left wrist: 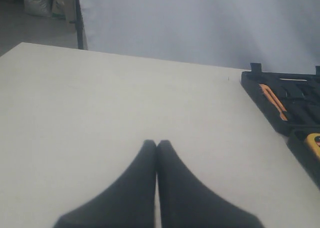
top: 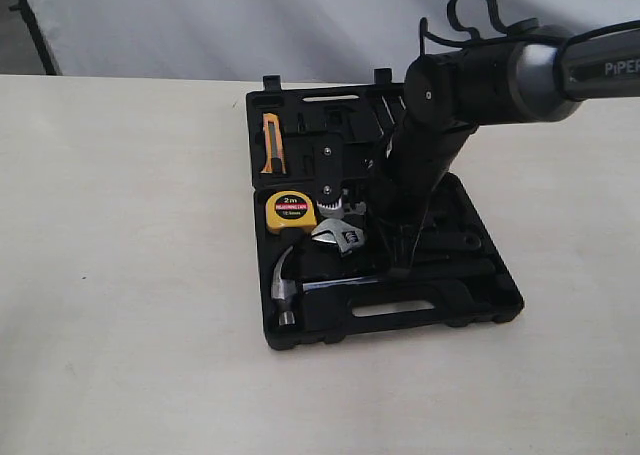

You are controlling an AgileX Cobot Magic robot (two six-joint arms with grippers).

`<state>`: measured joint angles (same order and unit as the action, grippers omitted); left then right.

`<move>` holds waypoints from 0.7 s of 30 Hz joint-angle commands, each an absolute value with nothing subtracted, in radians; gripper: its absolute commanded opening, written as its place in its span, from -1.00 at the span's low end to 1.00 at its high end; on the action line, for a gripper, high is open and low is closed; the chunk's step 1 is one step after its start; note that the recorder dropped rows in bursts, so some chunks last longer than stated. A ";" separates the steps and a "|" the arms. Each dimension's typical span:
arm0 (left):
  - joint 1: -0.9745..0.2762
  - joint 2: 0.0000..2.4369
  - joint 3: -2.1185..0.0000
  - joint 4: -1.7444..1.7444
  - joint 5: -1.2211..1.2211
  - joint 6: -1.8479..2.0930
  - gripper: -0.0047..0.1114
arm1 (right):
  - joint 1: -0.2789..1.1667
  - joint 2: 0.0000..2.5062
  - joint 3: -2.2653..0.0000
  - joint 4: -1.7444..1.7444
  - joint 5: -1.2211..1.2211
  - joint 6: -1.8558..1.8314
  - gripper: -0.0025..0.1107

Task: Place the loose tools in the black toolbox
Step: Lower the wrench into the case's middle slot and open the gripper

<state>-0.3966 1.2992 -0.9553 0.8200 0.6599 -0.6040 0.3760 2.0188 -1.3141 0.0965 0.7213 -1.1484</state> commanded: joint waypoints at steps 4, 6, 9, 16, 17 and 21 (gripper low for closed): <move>-0.393 1.291 -0.946 0.806 0.643 -0.614 -0.89 | 0.373 2.037 -1.312 0.085 0.768 -1.178 -0.96; -0.393 1.291 -0.946 0.806 0.643 -0.614 -0.89 | 0.373 2.037 -1.312 0.114 0.780 -1.178 -0.96; -0.393 1.291 -0.946 0.806 0.643 -0.614 -0.89 | 0.373 2.035 -1.312 0.130 0.778 -1.145 -0.96; -0.393 1.291 -0.946 0.806 0.643 -0.614 -0.89 | 0.381 2.072 -1.312 0.190 0.771 -1.136 -0.64; -0.393 1.291 -0.946 0.806 0.643 -0.614 -0.89 | 0.385 2.076 -1.312 0.193 0.771 -1.133 -0.64; -0.393 1.291 -0.946 0.806 0.643 -0.614 -0.89 | 0.400 2.089 -1.312 0.193 0.754 -1.095 -0.59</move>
<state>-0.3966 1.2992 -0.9553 0.8200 0.6599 -0.6040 0.3842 2.0473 -1.3261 0.1643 0.7515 -1.1300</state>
